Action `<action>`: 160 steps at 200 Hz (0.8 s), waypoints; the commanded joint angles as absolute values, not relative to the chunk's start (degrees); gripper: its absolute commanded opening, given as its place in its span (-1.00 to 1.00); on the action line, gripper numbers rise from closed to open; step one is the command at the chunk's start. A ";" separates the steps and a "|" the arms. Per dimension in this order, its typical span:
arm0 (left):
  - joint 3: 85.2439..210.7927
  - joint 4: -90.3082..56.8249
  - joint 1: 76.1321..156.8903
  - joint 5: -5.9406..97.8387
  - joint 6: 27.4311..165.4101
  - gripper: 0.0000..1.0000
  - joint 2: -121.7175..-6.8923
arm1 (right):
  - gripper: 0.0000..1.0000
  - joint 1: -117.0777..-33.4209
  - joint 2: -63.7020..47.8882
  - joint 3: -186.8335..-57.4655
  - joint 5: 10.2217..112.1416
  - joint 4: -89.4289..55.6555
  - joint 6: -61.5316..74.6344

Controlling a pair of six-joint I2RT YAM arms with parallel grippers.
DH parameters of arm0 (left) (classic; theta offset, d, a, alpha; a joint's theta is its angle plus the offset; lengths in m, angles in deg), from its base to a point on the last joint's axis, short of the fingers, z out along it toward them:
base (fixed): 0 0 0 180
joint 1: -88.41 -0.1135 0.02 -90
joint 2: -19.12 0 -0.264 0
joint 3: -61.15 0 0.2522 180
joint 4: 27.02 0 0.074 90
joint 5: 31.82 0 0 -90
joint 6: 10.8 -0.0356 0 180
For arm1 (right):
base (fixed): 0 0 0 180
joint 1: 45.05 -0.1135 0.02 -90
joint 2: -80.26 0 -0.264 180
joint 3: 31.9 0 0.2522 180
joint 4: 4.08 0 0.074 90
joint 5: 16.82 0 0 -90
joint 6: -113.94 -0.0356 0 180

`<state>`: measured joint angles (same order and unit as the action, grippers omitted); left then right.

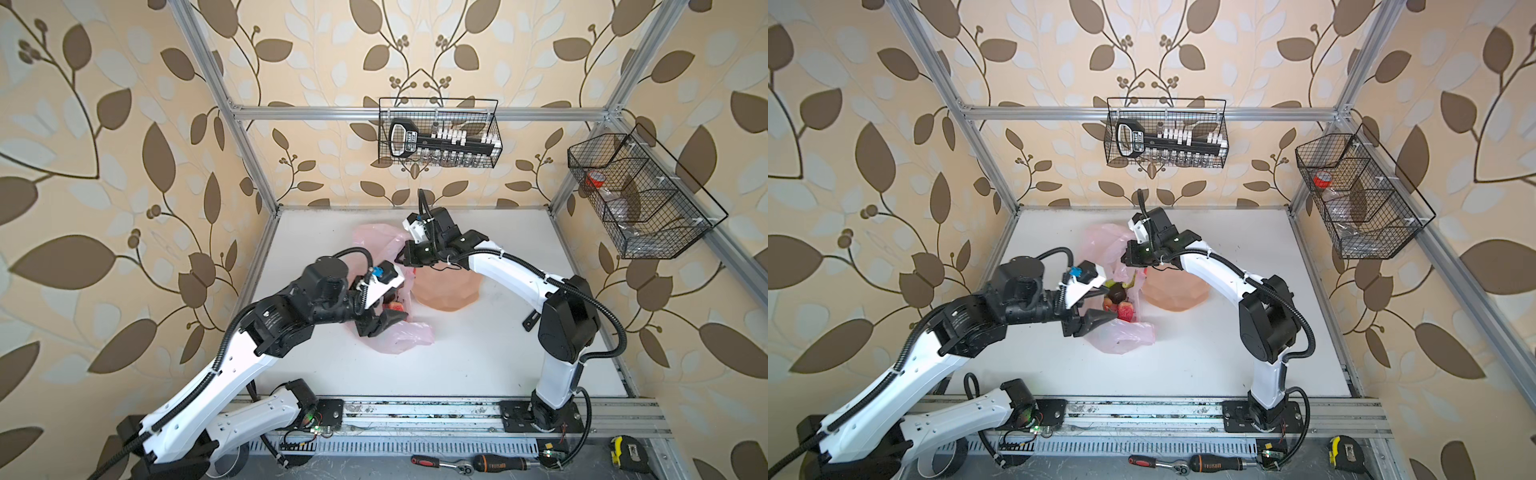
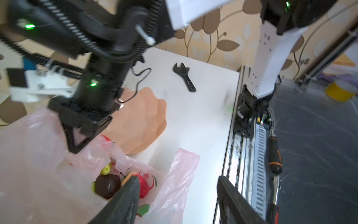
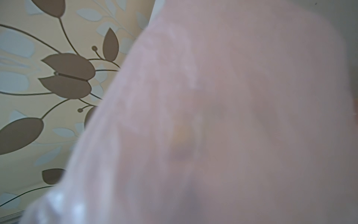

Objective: Place the fruits into the plastic bag
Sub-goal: Pick up the plastic bag from the center of the table.

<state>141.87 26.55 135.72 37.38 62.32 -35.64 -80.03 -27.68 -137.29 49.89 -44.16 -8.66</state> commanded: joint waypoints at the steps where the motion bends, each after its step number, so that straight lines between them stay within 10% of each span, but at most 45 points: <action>1: 144.22 29.66 141.92 42.49 54.00 0.32 -41.38 | -1.00 -79.51 -28.39 -138.60 48.13 -47.86 -6.56; 117: 145.09 30.05 148.26 51.39 37.82 0.53 -59.17 | -1.00 -78.18 -28.67 -138.92 46.55 -48.05 -6.21; 160: 144.11 27.85 148.25 53.66 36.28 0.11 -63.04 | -1.00 -78.02 -29.14 -138.67 45.17 -47.73 -6.81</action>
